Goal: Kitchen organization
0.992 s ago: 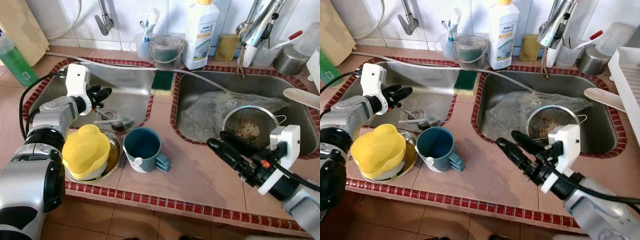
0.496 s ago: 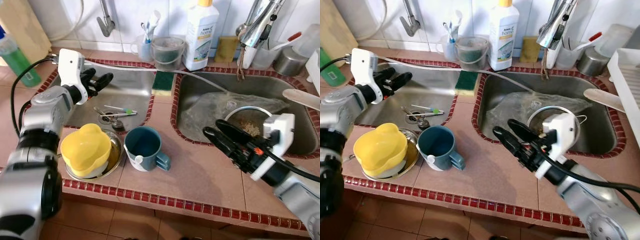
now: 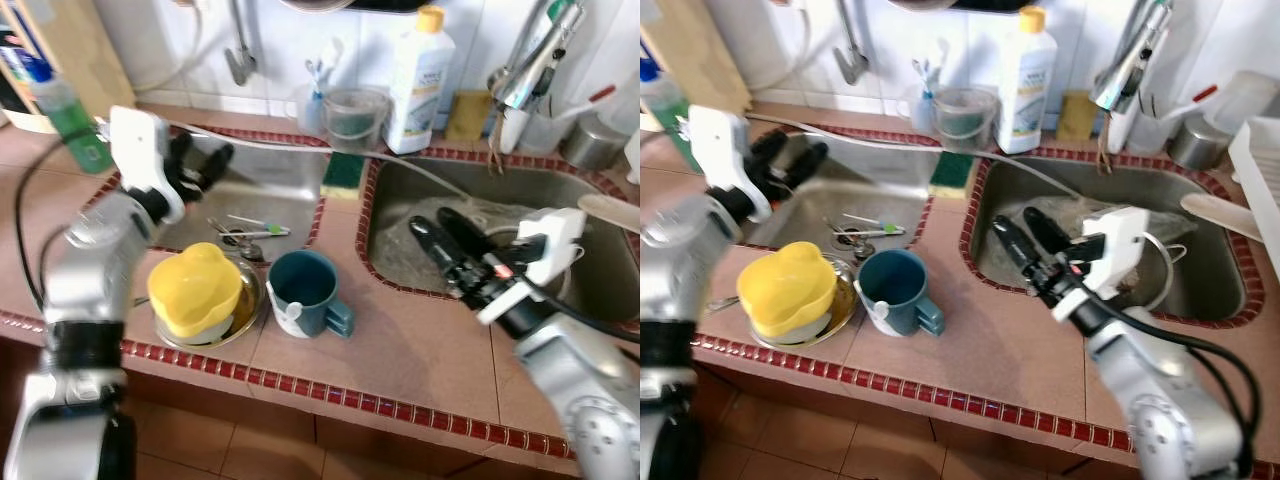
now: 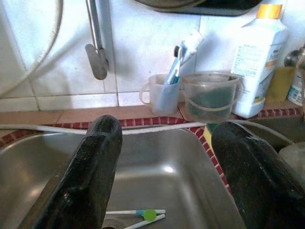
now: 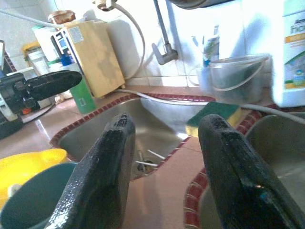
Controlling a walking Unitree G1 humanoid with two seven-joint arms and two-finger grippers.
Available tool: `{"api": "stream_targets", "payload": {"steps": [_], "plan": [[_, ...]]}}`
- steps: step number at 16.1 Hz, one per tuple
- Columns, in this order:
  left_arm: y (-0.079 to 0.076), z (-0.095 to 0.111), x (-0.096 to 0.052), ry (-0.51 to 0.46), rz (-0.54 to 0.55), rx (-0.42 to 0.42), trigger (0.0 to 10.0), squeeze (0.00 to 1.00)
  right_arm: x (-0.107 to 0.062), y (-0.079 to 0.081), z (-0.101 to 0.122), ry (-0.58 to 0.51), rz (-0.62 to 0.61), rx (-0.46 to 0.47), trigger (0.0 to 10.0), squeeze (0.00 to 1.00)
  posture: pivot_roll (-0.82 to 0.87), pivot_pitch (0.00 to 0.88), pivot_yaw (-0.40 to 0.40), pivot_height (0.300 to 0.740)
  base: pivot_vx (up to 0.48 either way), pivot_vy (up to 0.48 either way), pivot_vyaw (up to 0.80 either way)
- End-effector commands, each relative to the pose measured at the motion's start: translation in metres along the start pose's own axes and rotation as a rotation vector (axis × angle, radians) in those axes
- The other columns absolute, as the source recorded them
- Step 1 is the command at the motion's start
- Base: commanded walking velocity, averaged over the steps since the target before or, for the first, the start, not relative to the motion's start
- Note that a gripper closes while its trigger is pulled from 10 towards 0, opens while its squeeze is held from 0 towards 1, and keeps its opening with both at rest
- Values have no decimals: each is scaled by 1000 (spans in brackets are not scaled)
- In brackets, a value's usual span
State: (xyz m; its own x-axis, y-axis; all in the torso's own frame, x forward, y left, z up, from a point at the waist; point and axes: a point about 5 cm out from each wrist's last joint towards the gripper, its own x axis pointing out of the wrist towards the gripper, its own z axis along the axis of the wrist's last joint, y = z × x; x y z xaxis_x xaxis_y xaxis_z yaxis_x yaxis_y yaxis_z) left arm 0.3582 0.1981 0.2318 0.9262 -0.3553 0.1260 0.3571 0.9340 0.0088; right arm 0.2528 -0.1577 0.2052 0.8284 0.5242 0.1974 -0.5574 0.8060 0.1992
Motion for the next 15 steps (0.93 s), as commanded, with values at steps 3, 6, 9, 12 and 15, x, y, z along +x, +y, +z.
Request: {"api": "stream_targets", "payload": {"steps": [3,6,9,12,15], "plan": [[-17,6,-14,-42,-23,-9,10000,0,4,1,-9,-16,-12,-31,10000,0,-79,8,47,740,0,0,0],[-22,-2,-31,-27,-70,-9,10000,0,-2,0,-15,0,-19,-19,10000,0,-80,1,47,740,0,0,0],[-19,-14,-45,31,-112,68,10000,0,-18,-5,-26,61,-28,-49,10000,0,-79,6,45,740,0,0,0],[-21,-12,-55,25,-213,128,10000,0,-34,-7,-34,137,-1,-61,10000,0,-81,24,47,740,0,0,0],[-24,-12,-61,13,-238,109,10000,0,-48,-8,-44,190,30,-43,10000,0,-74,38,44,740,0,0,0]]}}
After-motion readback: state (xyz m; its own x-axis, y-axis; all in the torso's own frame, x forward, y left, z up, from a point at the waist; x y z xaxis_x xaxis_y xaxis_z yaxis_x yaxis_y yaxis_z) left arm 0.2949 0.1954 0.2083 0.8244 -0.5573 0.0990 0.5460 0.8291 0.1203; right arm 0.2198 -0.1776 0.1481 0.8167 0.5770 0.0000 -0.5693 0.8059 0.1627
